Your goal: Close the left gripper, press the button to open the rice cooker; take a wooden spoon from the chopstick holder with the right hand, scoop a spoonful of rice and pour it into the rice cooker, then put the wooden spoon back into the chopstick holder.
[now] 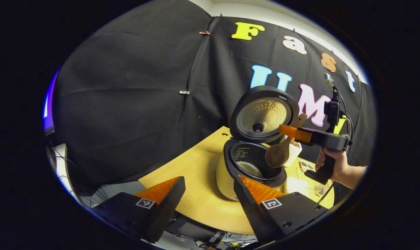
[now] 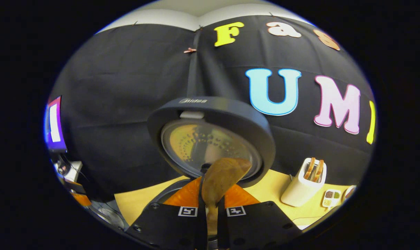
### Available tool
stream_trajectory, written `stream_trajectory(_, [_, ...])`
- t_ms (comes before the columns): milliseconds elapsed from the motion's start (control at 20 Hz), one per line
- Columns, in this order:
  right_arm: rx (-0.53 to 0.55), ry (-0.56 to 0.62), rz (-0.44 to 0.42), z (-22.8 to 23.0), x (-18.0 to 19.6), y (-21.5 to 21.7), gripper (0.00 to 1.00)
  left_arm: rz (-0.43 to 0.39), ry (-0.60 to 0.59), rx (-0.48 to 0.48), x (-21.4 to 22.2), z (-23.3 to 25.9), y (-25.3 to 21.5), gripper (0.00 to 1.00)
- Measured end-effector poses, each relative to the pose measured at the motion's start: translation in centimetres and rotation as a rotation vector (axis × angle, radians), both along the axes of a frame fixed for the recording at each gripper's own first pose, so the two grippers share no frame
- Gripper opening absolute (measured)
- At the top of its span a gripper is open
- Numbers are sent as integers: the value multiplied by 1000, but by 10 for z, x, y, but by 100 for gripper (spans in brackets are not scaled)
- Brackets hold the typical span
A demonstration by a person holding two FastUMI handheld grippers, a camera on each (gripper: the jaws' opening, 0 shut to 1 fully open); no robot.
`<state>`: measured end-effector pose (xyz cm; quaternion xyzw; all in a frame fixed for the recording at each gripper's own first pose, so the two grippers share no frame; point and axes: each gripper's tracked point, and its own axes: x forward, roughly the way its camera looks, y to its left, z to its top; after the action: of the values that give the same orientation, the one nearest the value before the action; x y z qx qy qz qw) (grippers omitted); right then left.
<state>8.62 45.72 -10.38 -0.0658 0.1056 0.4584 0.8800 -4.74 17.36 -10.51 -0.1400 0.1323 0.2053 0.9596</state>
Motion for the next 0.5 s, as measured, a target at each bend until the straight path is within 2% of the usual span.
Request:
stream_trajectory(250, [83, 36, -80, 38, 11, -44, 15, -65, -41, 21, 15, 17, -25, 96])
stream_trajectory(500, [156, 23, -241, 73, 44, -127, 15, -176, -75, 59, 50, 36, -60, 96])
